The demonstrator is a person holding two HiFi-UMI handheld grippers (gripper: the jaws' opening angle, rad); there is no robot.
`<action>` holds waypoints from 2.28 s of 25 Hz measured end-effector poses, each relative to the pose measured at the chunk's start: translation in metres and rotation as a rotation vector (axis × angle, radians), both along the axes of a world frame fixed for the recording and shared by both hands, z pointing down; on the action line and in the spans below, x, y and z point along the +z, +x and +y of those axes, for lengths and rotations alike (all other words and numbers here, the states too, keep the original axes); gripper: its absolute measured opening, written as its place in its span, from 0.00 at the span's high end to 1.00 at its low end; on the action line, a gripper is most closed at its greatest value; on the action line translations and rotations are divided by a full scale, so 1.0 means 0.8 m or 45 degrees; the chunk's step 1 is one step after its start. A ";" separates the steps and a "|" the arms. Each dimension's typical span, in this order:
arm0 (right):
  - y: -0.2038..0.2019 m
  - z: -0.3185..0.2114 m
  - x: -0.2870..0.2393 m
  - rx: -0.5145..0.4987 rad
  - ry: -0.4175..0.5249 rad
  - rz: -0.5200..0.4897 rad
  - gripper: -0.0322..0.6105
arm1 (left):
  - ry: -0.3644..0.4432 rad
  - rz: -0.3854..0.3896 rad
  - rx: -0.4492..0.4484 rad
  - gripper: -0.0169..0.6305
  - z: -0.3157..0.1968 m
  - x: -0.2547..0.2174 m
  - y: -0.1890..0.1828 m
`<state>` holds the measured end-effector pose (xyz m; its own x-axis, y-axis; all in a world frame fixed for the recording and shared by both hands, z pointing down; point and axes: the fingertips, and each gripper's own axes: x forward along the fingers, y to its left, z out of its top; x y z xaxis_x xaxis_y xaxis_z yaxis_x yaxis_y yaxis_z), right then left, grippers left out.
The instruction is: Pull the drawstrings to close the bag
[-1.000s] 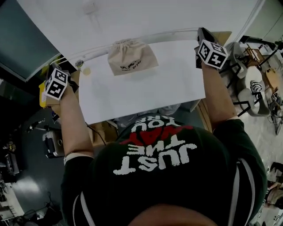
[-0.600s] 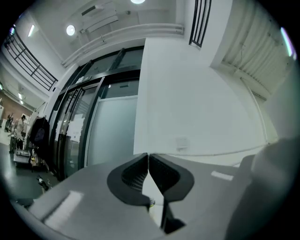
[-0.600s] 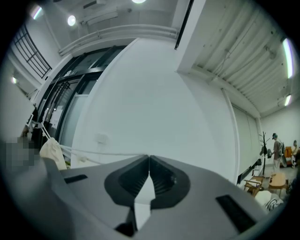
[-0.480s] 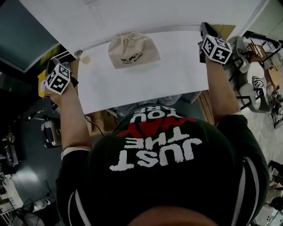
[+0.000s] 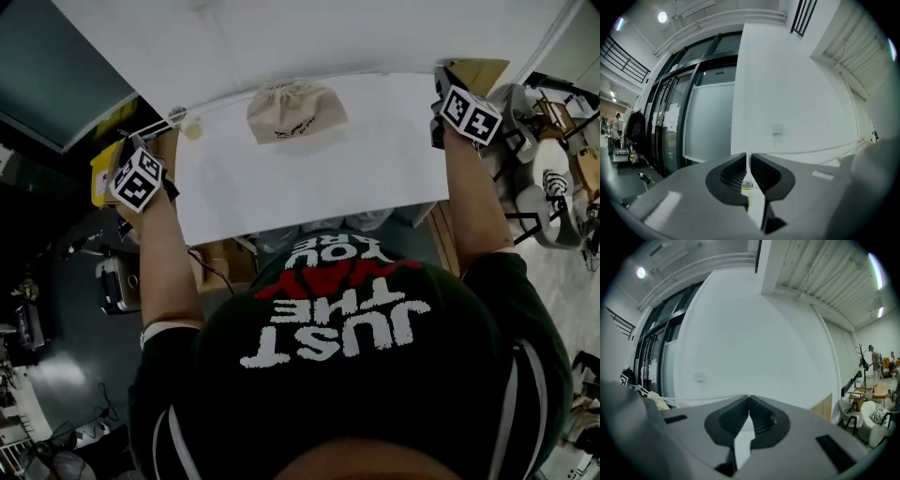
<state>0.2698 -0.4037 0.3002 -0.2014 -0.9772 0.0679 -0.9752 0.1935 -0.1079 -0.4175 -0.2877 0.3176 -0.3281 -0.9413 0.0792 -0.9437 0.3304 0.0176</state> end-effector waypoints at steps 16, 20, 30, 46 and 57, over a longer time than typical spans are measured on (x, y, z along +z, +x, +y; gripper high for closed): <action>-0.001 -0.027 0.023 -0.048 -0.105 0.033 0.93 | -0.151 -0.039 0.139 0.95 -0.043 0.016 0.029; 0.003 -0.030 0.032 -0.047 -0.131 0.023 0.93 | -0.178 -0.049 0.157 0.95 -0.055 0.020 0.033; -0.002 -0.050 0.048 -0.067 -0.206 0.053 0.93 | -0.265 -0.089 0.200 0.95 -0.093 0.031 0.048; -0.016 -0.098 0.032 -0.123 -0.210 0.061 0.93 | -0.324 -0.125 0.250 0.95 -0.144 0.025 0.051; -0.013 -0.051 0.135 -0.137 -0.377 0.045 0.93 | -0.490 -0.036 0.314 0.95 -0.089 0.143 0.081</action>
